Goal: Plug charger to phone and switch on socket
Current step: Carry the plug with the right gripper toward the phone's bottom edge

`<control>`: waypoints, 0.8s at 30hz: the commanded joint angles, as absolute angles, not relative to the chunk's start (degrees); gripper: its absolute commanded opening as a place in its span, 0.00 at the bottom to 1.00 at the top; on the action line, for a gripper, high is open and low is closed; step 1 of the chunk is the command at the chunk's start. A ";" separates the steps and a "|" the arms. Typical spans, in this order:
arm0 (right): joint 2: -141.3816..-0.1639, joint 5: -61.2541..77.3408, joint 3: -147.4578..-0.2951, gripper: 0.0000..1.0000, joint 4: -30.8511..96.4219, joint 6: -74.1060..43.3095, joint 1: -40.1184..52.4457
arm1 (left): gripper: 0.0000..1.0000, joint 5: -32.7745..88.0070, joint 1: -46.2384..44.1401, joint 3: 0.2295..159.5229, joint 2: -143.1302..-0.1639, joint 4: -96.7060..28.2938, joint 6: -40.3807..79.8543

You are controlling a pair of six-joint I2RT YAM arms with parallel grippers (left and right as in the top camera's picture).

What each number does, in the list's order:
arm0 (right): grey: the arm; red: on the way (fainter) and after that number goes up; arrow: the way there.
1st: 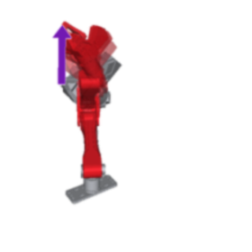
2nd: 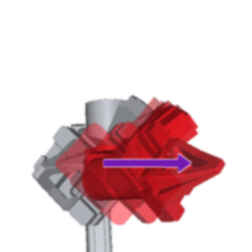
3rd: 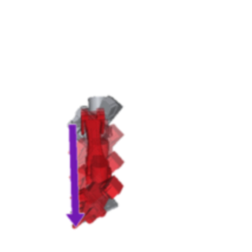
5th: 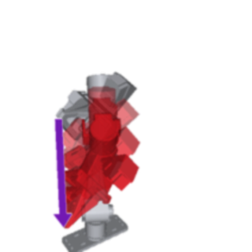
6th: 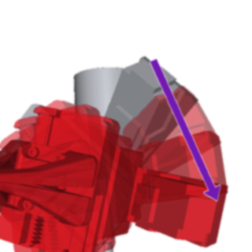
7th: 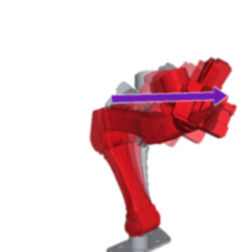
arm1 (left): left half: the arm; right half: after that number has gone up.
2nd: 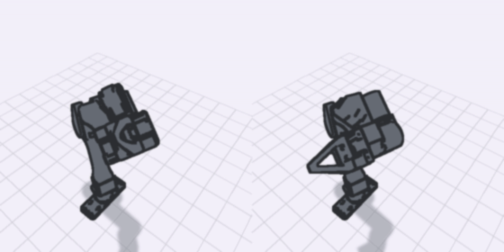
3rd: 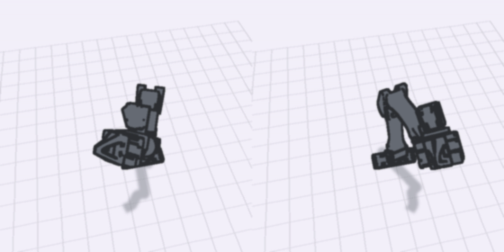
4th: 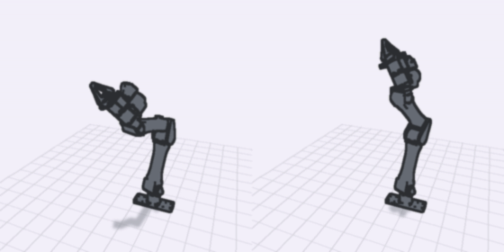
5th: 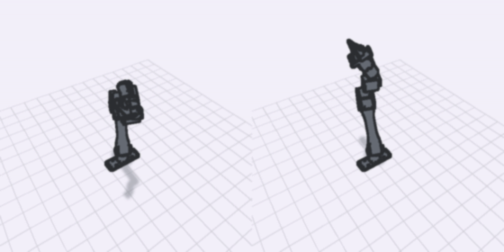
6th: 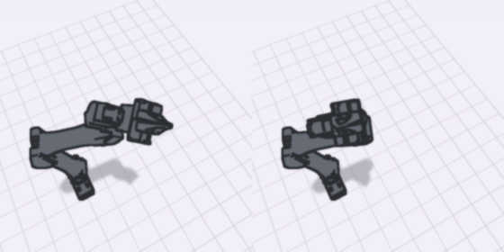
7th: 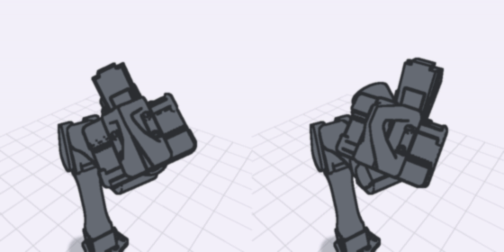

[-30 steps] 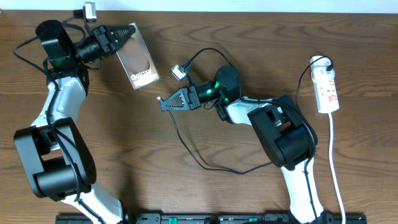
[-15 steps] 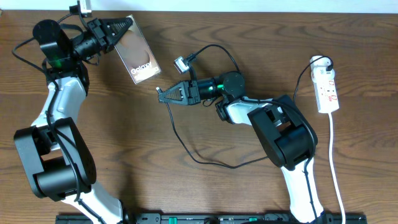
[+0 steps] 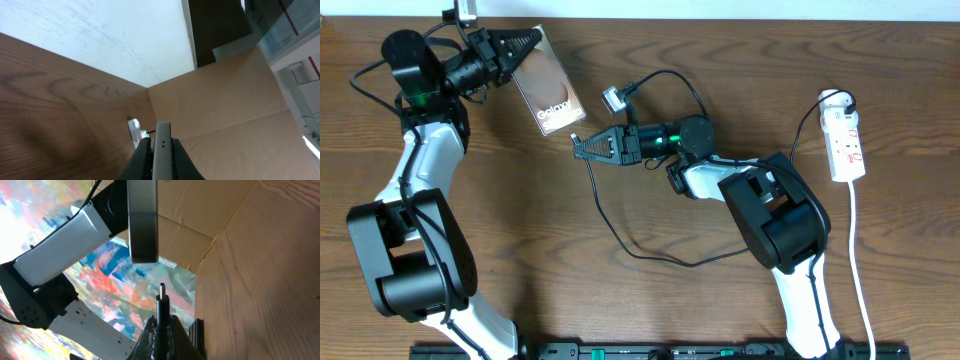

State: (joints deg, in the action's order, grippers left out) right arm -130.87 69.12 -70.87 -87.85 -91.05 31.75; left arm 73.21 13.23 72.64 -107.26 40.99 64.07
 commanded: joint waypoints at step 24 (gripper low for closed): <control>-130.52 69.08 -73.19 0.01 -90.28 -80.99 32.47 | 0.07 73.89 13.08 72.97 -106.63 41.69 65.25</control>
